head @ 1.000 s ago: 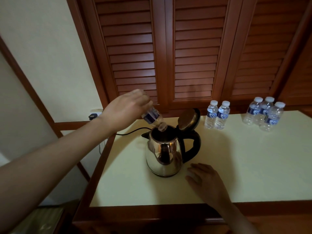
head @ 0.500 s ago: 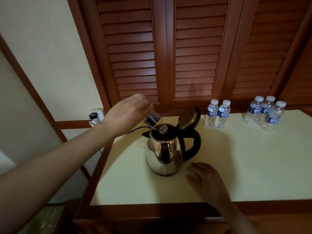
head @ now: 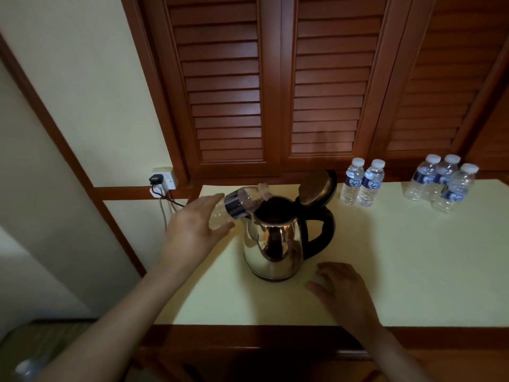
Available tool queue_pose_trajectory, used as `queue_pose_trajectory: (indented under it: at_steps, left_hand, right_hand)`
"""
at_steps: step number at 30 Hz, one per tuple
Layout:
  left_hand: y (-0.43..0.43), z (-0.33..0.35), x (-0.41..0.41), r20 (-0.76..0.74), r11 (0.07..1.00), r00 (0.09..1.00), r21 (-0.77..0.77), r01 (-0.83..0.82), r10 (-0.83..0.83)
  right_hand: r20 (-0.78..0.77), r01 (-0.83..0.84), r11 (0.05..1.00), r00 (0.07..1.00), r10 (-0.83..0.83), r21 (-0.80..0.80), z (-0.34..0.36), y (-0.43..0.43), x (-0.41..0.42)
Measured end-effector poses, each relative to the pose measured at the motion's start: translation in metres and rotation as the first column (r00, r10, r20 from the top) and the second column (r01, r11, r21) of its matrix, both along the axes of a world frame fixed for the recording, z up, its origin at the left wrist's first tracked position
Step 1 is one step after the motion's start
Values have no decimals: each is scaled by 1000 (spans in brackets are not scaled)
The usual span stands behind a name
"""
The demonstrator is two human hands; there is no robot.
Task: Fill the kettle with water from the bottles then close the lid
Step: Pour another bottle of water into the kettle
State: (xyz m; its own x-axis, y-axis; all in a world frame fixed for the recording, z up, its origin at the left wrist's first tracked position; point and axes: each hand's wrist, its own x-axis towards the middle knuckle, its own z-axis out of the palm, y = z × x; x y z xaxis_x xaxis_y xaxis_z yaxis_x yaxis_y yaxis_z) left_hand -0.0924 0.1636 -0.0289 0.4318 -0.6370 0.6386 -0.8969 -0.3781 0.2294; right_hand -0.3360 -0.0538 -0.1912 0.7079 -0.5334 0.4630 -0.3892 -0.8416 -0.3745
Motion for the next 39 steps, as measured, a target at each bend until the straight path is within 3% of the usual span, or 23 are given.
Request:
queue_pose_trajectory:
  at_steps: [5, 9, 13, 20, 24, 27, 30, 34, 39]
  left_hand:
    - [16, -35, -33, -413, 972, 910, -192, -133, 43]
    - [24, -73, -61, -603, 965, 792, -252, -76, -95]
    - [27, -107, -72, -655, 976, 753, -201, -82, -72]
    - [25, -114, -74, -753, 978, 643, -205, -29, -138]
    - [22, -116, -71, -773, 983, 621, -182, -21, -130]
    - [22, -117, -69, -768, 987, 628, -160, 2, -126]
    - [23, -116, -70, -761, 985, 630, -169, 44, -158]
    - [24, -115, -69, -763, 983, 624, -172, 60, -172]
    - [27, -117, -65, -772, 979, 603, -179, 100, -203]
  right_hand:
    - [-77, -8, 998, 997, 3, -59, 5, 3, -1]
    - [-230, -88, 996, 969, 94, 34, 7, -5, 4]
    - [-360, -232, 973, 907, 220, 9, 9, 0, 11]
    - [-9, -237, 934, 969, 248, 268, 50, 48, 10]
    - [212, -304, 918, 944, 254, 254, 107, 73, 25]
    - [278, -409, 892, 894, 350, 194, 151, 86, 42]
    - [207, -484, 860, 869, 450, 161, 172, 88, 65]
    - [1, -499, 853, 863, 505, 151, 177, 86, 90]
    - [-164, -532, 820, 808, 566, 212, 188, 81, 99]
